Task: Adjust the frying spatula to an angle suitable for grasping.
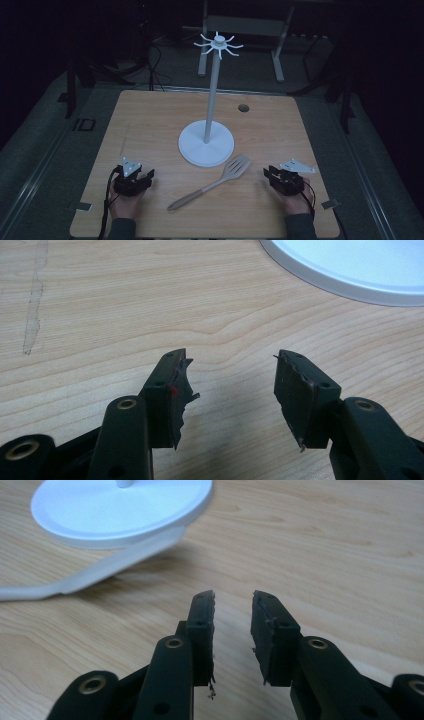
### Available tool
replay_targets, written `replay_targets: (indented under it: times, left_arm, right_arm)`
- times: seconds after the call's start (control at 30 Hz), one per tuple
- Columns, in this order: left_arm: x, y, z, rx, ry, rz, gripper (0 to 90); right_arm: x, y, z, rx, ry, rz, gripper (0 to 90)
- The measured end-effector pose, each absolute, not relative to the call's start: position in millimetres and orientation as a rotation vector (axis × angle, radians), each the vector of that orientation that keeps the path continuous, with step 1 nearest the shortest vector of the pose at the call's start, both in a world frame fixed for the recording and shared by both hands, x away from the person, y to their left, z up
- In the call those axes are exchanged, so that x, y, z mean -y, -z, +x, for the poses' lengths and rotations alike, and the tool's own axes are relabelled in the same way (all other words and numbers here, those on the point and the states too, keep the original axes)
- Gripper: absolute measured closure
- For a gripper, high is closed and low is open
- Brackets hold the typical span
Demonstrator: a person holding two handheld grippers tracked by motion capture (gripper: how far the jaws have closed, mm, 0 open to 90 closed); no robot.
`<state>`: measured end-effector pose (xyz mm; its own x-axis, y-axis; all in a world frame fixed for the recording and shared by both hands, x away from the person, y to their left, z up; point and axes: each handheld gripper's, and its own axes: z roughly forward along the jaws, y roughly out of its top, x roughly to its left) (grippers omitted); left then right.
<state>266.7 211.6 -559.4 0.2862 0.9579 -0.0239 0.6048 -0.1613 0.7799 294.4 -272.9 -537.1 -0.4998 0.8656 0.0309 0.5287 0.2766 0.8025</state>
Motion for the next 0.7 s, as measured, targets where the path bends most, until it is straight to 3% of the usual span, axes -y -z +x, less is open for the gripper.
replay_targets:
  times: [0.27, 0.7]
  left_arm:
    - [-213, 559, 266, -1.418, -0.642, 1.859, 47.4]
    - [-216, 560, 265, -1.438, -0.63, 1.853, 47.4]
  right_arm:
    - [252, 523, 303, -2.195, -1.127, 1.181, 84.6]
    - [207, 512, 335, -2.305, -1.027, 1.078, 83.6]
